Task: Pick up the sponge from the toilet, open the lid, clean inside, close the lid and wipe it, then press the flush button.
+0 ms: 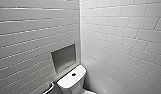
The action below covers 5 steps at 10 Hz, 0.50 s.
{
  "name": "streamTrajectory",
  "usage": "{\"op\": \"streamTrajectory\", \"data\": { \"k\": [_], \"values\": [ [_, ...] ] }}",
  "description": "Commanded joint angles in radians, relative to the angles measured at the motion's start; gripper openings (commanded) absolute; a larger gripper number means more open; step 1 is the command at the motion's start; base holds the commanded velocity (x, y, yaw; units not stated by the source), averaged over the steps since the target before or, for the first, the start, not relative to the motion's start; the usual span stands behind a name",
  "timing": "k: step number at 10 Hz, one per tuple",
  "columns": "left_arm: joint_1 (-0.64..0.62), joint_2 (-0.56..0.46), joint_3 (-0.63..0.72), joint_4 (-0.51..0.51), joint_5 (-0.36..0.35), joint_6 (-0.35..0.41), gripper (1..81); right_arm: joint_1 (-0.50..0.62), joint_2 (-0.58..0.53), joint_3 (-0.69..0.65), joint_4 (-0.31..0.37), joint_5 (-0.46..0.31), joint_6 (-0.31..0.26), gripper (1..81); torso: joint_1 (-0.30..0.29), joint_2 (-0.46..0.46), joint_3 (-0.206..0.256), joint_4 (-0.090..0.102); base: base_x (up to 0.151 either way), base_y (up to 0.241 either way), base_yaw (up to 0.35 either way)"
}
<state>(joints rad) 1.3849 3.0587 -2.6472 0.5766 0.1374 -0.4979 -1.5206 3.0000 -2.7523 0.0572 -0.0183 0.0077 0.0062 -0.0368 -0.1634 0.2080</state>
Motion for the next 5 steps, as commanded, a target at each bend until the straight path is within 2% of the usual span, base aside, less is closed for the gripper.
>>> {"op": "streamTrajectory", "data": {
  "k": [1,2,5],
  "values": [
    [-0.048,0.003,0.004,-0.004,0.053,0.002,81.1,0.032,-0.004,-0.001,-0.002,-0.066,0.003,1.0,0.000,0.000,0.000,0.000,0.079,0.000,0.000],
    [-0.049,0.002,0.004,-0.003,0.051,0.002,81.1,0.030,-0.004,0.000,-0.002,-0.066,0.003,1.0,0.000,0.000,0.000,0.000,0.071,0.000,0.000],
    [-0.048,-0.007,0.010,-0.006,0.051,0.001,81.1,0.016,-0.010,0.004,-0.014,-0.077,-0.006,1.0,0.001,0.000,0.000,0.000,0.000,0.000,0.000]
  ]
}}
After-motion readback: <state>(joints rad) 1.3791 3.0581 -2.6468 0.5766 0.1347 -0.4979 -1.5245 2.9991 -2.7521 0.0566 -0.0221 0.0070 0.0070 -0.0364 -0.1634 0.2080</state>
